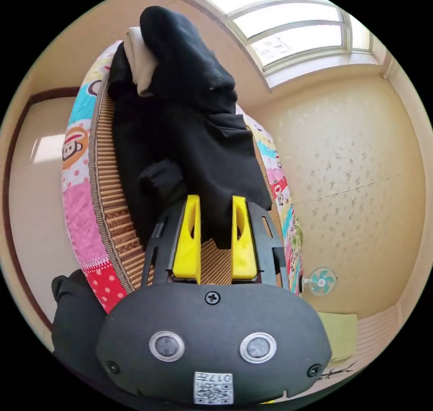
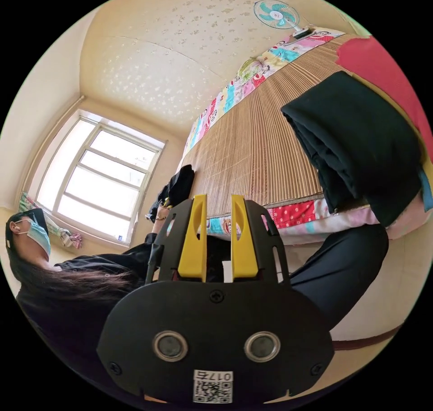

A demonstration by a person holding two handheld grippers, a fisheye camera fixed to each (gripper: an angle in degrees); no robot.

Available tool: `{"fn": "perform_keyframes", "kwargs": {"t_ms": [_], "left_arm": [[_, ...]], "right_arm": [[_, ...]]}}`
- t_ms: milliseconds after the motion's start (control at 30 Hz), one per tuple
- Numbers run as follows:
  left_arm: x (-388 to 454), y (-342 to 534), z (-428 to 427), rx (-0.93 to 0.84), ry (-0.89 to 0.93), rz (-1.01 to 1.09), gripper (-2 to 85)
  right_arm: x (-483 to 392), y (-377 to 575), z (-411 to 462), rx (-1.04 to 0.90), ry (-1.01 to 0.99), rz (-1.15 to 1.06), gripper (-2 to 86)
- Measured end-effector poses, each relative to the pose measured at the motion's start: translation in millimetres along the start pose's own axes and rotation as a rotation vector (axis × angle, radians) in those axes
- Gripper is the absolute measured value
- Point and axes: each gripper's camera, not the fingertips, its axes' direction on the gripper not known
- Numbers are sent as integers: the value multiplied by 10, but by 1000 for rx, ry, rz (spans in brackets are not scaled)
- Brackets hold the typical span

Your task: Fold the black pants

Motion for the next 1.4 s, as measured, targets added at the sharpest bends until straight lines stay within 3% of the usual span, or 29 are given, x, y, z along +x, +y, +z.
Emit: {"fn": "perform_keyframes", "kwargs": {"t_ms": [100, 167, 267, 433, 567, 733, 900, 1067, 1133, 1167, 1200, 1267, 1400], "left_arm": [[723, 411, -4, -148, 156, 346, 51], [1191, 1161, -62, -310, 380, 633, 47], [1478, 2483, -218, -576, 530, 943, 46], [980, 4579, -576, -1139, 725, 1144, 47], [330, 5544, -1050, -1433, 686, 1160, 58], [80, 5521, -1406, -1428, 560, 1190, 80], [117, 5108, -1700, -1373, 569, 1207, 75], [22, 4311, -1945, -1098, 674, 911, 74], [-39, 4080, -1982, -983, 629, 813, 105], [-67, 3948, -1971, -922, 548, 753, 153], [-78, 3883, -1956, -899, 506, 724, 177], [-125, 3596, -1887, -808, 437, 609, 195], [-177, 3151, -1602, -732, 520, 437, 196]], "right_arm": [[52, 100, 160, -31, -24, 5, 77], [118, 151, 234, -56, -15, 26, 76], [183, 196, 248, -54, -13, 45, 73], [123, 64, 280, -69, -2, 8, 73], [-40, -266, 627, -195, 27, -101, 82], [-319, -752, 1532, -366, -18, -219, 110], [-943, -1471, 2810, -433, 45, -340, 172], [-1185, -2103, 3798, -457, 192, -295, 200], [-975, -2247, 4208, -567, 344, -255, 195], [-727, -2262, 4460, -719, 367, -205, 182], [-508, -2251, 4511, -795, 312, -147, 160], [-351, -2255, 4183, -694, 161, -125, 131], [157, -2093, 3230, -550, -362, 60, 107]]}}
